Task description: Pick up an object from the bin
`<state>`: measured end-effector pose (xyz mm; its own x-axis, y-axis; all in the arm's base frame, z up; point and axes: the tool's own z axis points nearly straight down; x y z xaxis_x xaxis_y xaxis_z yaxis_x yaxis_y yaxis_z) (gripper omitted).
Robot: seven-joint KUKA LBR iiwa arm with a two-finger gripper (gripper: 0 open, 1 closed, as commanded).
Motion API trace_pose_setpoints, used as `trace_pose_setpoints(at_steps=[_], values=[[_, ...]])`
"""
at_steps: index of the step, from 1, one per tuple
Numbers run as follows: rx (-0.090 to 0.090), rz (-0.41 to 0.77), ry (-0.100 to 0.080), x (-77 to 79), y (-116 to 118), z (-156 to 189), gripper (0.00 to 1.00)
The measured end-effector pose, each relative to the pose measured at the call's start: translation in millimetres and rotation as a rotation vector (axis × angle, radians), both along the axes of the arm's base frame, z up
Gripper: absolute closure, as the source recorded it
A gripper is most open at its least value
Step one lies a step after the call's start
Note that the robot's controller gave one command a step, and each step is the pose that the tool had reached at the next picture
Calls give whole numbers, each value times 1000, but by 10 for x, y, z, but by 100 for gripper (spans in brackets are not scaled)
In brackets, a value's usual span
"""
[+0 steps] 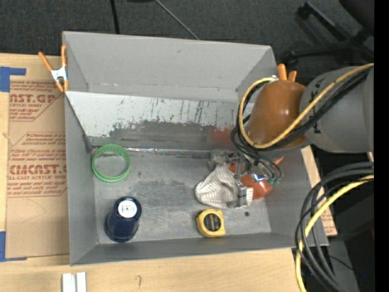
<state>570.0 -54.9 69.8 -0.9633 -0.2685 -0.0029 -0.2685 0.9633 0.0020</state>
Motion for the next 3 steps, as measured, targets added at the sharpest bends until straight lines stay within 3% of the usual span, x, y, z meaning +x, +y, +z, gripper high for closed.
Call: trace_pose_setpoints(at_steps=[1, 2, 3], values=[[-2, 157, -2, -41, 99, -1, 0], [2, 0, -2, 7, 18, 3, 100], [2, 0, -2, 7, 18, 3, 100]])
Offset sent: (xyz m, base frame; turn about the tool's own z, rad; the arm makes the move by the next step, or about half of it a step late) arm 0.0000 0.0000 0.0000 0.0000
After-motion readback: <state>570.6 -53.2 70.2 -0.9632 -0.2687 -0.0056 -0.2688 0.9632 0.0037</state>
